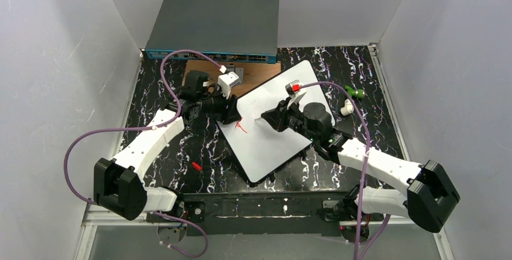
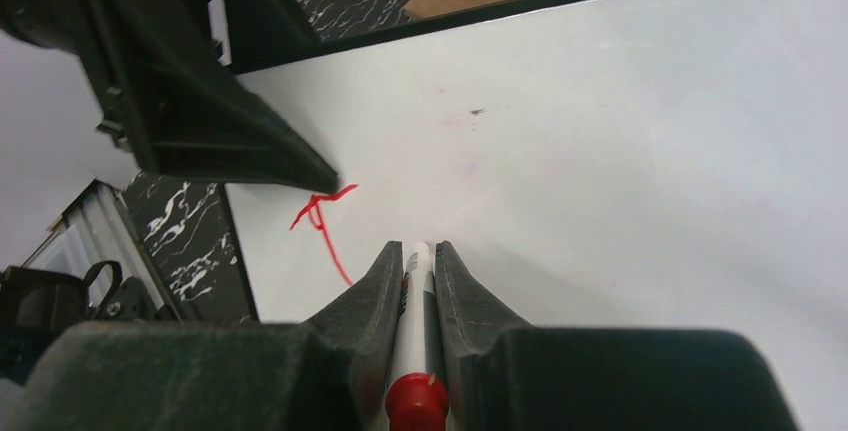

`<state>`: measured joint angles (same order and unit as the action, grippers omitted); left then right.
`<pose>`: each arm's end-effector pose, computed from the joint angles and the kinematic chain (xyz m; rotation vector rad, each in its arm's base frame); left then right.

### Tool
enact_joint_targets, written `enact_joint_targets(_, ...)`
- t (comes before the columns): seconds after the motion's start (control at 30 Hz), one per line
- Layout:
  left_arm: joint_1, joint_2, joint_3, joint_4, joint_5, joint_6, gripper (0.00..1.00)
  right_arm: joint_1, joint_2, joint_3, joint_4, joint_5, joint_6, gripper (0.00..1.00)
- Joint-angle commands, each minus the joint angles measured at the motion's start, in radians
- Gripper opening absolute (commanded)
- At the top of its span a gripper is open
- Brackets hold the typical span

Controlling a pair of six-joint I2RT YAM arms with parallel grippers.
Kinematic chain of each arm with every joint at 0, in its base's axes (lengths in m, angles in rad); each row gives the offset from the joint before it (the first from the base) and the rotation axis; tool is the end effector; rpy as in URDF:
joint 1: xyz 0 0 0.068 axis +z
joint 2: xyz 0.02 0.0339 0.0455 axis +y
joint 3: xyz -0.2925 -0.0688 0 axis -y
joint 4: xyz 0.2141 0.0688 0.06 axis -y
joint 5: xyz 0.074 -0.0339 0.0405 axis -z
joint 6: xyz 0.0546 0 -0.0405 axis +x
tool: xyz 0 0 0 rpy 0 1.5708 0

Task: Write a sentence on the whiteboard

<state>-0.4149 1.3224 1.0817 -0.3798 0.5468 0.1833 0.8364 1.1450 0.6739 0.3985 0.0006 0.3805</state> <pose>0.2342 -0.1342 0.3341 0.9326 1.9688 -0.7288 0.1645 0.1822 0.3268 -0.3898 1.6823 0.9175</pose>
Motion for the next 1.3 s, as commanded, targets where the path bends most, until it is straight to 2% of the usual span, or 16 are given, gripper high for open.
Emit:
enact_joint_targets(0.0,-0.032,0.01,0.007,-0.06,0.024,0.097,0.0,-0.037,0.033,0.08,0.055,0.015,0.019,0.01)
enact_joint_targets(0.33,-0.032,0.012,0.009,-0.06,0.024,0.097,0.0,-0.043,0.085,0.121,0.083,-0.085,0.044,0.01)
enact_joint_targets(0.9,-0.032,0.028,0.02,-0.054,0.03,0.094,0.0,-0.033,0.128,0.099,0.067,-0.103,0.077,0.01)
enact_joint_targets(1.27,-0.032,0.03,0.015,-0.051,0.028,0.096,0.0,-0.031,0.073,0.028,0.005,-0.085,0.079,0.01)
